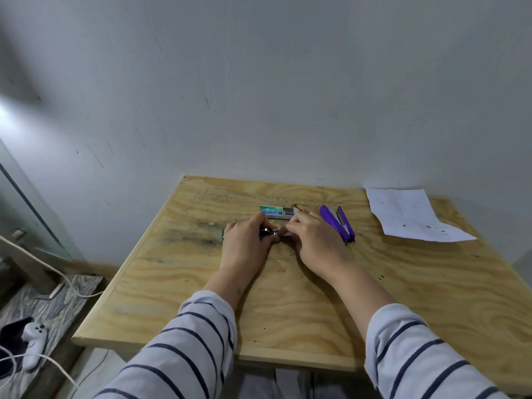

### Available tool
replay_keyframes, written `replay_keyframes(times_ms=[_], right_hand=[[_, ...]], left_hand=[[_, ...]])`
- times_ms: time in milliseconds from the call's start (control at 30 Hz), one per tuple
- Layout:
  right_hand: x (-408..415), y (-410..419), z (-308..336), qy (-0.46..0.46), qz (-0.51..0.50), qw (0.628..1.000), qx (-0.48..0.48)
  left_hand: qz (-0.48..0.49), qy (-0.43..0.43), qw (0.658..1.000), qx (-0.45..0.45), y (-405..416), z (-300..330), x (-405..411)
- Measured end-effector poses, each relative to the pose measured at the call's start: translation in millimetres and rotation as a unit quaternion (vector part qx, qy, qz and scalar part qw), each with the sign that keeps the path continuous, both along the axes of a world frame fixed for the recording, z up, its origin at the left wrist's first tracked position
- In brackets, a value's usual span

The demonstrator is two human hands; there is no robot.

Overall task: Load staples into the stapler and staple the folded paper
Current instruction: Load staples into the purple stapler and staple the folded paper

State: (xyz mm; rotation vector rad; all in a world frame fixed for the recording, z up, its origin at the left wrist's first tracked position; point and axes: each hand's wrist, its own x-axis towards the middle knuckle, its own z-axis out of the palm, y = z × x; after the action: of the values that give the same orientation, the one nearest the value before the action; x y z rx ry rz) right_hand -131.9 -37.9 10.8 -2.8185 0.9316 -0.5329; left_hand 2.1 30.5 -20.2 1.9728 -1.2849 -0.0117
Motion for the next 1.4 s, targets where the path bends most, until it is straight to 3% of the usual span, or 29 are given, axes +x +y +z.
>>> replay_keyframes(times_ms=[367, 667, 1100, 1400], right_hand=[[-23.0, -19.4, -16.4, -0.049, -0.058, 0.992, -0.105], [-28.6, -22.1, -18.3, -0.014, -0.091, 0.994, -0.057], [-25.6, -18.5, -13.8, -0.005, -0.086, 0.996, -0.023], [-26.3, -18.1, -14.4, -0.006, -0.093, 0.996, -0.007]], left_hand=[[0.007, 0.004, 1.000, 0.003, 0.7, -0.2, 0.1], [-0.018, -0.004, 1.000, -0.007, 1.1, -5.0, 1.6], [-0.039, -0.094, 0.995, 0.016, -3.8, 6.2, 0.0], [-0.019, -0.080, 0.997, 0.014, -7.1, 4.8, -0.7]])
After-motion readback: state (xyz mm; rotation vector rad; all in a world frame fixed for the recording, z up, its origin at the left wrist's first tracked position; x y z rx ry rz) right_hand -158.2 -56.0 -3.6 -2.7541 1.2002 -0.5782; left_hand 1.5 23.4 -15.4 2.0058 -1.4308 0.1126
